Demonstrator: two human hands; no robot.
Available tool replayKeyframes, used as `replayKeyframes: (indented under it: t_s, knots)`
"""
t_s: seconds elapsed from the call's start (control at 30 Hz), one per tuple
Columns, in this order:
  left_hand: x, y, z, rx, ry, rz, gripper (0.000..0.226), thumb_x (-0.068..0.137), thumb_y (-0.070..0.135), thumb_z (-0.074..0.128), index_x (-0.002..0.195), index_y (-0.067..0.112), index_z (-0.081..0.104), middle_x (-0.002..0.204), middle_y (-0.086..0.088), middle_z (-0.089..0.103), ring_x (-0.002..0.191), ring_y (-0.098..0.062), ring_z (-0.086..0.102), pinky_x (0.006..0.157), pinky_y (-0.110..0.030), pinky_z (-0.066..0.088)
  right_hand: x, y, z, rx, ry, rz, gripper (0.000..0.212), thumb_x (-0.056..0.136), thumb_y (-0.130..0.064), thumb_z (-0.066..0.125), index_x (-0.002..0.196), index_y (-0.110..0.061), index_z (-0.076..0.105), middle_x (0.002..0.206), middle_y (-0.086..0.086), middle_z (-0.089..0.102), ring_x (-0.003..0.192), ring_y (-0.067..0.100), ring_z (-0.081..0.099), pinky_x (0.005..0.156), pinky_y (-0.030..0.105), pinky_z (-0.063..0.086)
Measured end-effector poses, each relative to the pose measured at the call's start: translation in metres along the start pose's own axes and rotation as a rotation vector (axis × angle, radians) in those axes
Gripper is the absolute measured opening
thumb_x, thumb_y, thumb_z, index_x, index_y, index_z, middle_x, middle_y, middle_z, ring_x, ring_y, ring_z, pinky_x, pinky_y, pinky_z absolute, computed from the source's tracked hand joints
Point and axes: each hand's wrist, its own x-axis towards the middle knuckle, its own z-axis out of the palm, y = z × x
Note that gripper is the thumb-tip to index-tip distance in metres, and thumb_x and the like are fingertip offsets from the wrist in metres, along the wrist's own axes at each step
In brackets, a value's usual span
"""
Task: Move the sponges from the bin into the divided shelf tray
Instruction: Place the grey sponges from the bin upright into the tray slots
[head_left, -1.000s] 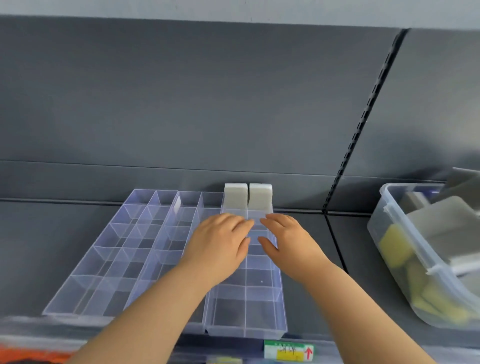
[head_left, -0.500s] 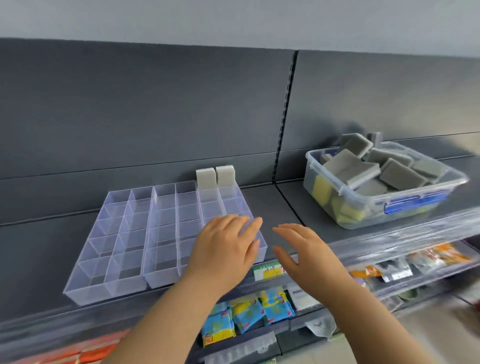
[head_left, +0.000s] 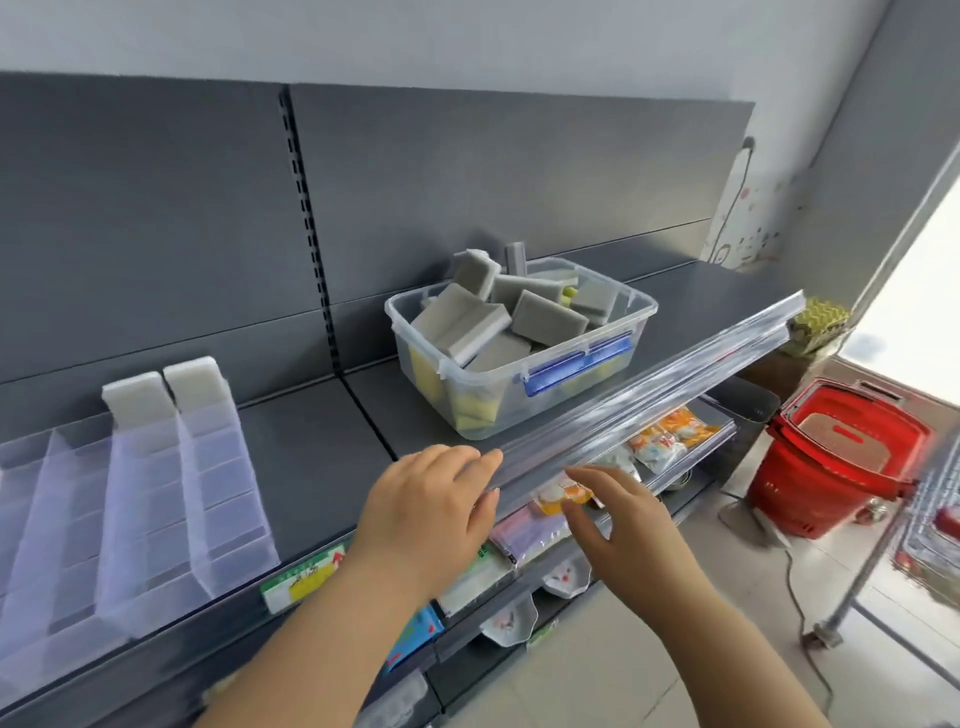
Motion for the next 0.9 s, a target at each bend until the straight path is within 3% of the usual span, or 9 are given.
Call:
replayKeyframes:
  t_s: [0.1, 0.23, 0.37, 0.5, 0.7, 0.77, 0.9]
  knots:
    - [0.044, 0.023, 0.034, -0.008, -0.046, -0.036, 0.037, 0.084, 0.03, 0.045, 0.107, 0.015, 0.07, 0.092, 0.003, 0.069, 0.08, -0.017, 0.065, 0.062, -0.029, 0.053, 0.022, 0.049, -0.026, -0.027, -0.032, 0.014, 0.038, 0.092, -0.036, 0.05, 0.129, -0.029, 0.05, 0.131, -0.014, 0.047, 0.12, 0.005, 0.044, 0.095, 0.011, 0.026]
    - [0.095, 0.048, 0.066, -0.031, -0.046, -0.117, 0.039, 0.086, 0.033, 0.043, 0.111, 0.016, 0.067, 0.098, 0.004, 0.069, 0.087, -0.015, 0.065, 0.066, -0.028, 0.053, 0.053, 0.111, -0.067, -0.091, -0.103, -0.014, 0.038, 0.092, -0.035, 0.05, 0.13, -0.028, 0.049, 0.131, -0.014, 0.046, 0.119, 0.003, 0.043, 0.091, 0.008, 0.023]
    - [0.146, 0.057, 0.077, 0.026, 0.004, -0.151, 0.041, 0.086, 0.034, 0.043, 0.112, 0.015, 0.067, 0.102, 0.003, 0.069, 0.092, -0.016, 0.064, 0.069, -0.028, 0.052, 0.103, 0.156, -0.105, -0.112, -0.066, -0.051, 0.039, 0.09, -0.034, 0.054, 0.128, -0.027, 0.051, 0.129, -0.012, 0.049, 0.118, 0.006, 0.045, 0.092, 0.013, 0.027]
    - [0.191, 0.04, 0.084, 0.059, 0.01, -0.19, 0.043, 0.089, 0.036, 0.04, 0.119, 0.015, 0.064, 0.108, 0.0, 0.067, 0.098, -0.019, 0.062, 0.072, -0.034, 0.054, 0.169, 0.168, -0.12, -0.082, -0.012, -0.115, 0.038, 0.089, -0.03, 0.056, 0.127, -0.024, 0.054, 0.127, -0.007, 0.052, 0.117, 0.011, 0.048, 0.092, 0.019, 0.031]
    - [0.248, -0.006, 0.099, 0.137, -0.001, -0.25, 0.041, 0.091, 0.035, 0.041, 0.121, 0.018, 0.061, 0.114, 0.0, 0.066, 0.104, -0.019, 0.06, 0.081, -0.032, 0.05, 0.273, 0.162, -0.11, -0.057, 0.027, -0.251, 0.036, 0.088, -0.029, 0.057, 0.124, -0.022, 0.056, 0.124, -0.006, 0.055, 0.113, 0.012, 0.05, 0.09, 0.02, 0.036]
    - [0.264, -0.025, 0.107, 0.163, -0.022, -0.269, 0.036, 0.091, 0.032, 0.047, 0.121, 0.019, 0.061, 0.114, -0.001, 0.066, 0.104, -0.021, 0.061, 0.08, -0.034, 0.051, 0.305, 0.161, -0.104, -0.039, 0.01, -0.267, 0.037, 0.088, -0.031, 0.057, 0.124, -0.024, 0.056, 0.125, -0.007, 0.054, 0.112, 0.012, 0.05, 0.09, 0.023, 0.04]
    - [0.296, -0.055, 0.12, 0.228, -0.064, -0.239, 0.034, 0.087, 0.027, 0.054, 0.118, 0.017, 0.064, 0.109, -0.002, 0.067, 0.099, -0.024, 0.063, 0.076, -0.038, 0.052, 0.354, 0.17, -0.087, -0.042, -0.077, -0.275, 0.038, 0.088, -0.034, 0.058, 0.125, -0.027, 0.055, 0.126, -0.007, 0.054, 0.114, 0.012, 0.05, 0.09, 0.02, 0.035]
